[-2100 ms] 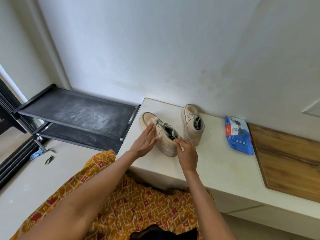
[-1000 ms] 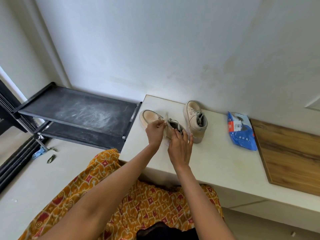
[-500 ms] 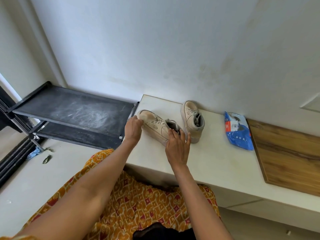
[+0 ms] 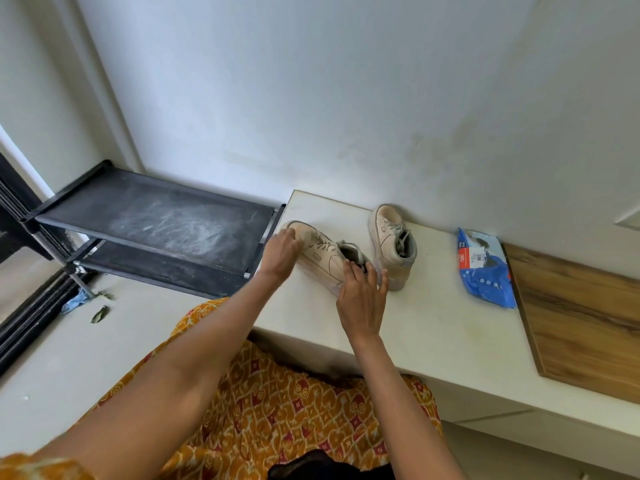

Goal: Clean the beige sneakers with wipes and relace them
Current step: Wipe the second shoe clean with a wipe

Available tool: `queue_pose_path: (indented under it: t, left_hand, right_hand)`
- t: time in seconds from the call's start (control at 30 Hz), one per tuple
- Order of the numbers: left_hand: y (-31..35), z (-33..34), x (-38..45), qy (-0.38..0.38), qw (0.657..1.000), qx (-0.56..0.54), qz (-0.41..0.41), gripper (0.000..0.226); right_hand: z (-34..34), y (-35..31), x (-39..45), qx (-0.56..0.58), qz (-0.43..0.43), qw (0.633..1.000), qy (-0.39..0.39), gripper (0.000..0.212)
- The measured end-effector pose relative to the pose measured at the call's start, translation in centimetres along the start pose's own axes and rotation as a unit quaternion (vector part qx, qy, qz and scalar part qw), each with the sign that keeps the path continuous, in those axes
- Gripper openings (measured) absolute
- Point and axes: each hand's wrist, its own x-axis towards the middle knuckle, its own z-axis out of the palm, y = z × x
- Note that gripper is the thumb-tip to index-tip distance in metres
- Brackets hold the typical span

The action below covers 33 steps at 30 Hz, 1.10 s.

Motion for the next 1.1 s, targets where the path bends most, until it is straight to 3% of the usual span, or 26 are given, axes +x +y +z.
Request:
queue_pose_path:
  t: [0.13,0.23,0.37,0.43,0.6,0.77,0.83,0.9,1.0,1.1]
  left_hand:
    - [-1.1,-0.8,1.7,-0.040,0.998,0.014,-0.046,0.020]
    - [0.5,-0.6,1.3,-0.042,0.996,-0.069,-0.041,0.016]
    - [2.5,0.7,-1.4,0.010,0.974,-0.219,-0.065,0.017]
    - [2.6,0.8,-2.1,0.000,0.982,-0.184,-0.040,0.025]
    - [0.5,-0.6,-0.6,-0.053,0.998,0.025,0.032,0.052]
    - [-2.3,-1.2,1.1,-0.094,0.962,0.239,0.089,0.064]
    - [-2.1,-1.1,0.9,-0.110,0.965,0.234,0.045,0.065]
    - [-0.8,-0.8,0.4,-0.144,0.981,0.129,-0.004,0.064]
    - [-0.3,-0.8,-0.2,-0.177,0.984,0.016,0.000,0.060]
    - [-2.1,-0.6,0.0,-0.140,0.983,0.108,0.050,0.060]
  right_hand:
    - [-0.1,0.0,0.0,-0.006,-0.008,1.000,-0.003,0.044]
    - [0.1,-0.1,0.1,0.002,-0.004,1.000,-0.004,0.042]
    - [0.4,0.0,0.1,0.004,0.000,1.000,0.001,0.042]
    - [0.4,0.1,0.1,0.004,-0.003,1.000,0.001,0.043]
    - [0.2,0.1,0.1,0.007,-0.006,1.000,0.000,0.046]
    - [0.3,-0.1,0.2,0.001,-0.004,1.000,-0.011,0.046]
    - [0.3,-0.2,0.2,0.003,-0.003,1.000,-0.015,0.046]
    - [0.3,-0.2,0.3,0.005,-0.001,1.000,-0.016,0.046]
    - [0.2,-0.1,0.3,0.006,-0.002,1.000,-0.013,0.045]
    - [0.2,0.0,0.3,0.004,-0.007,1.000,-0.019,0.046]
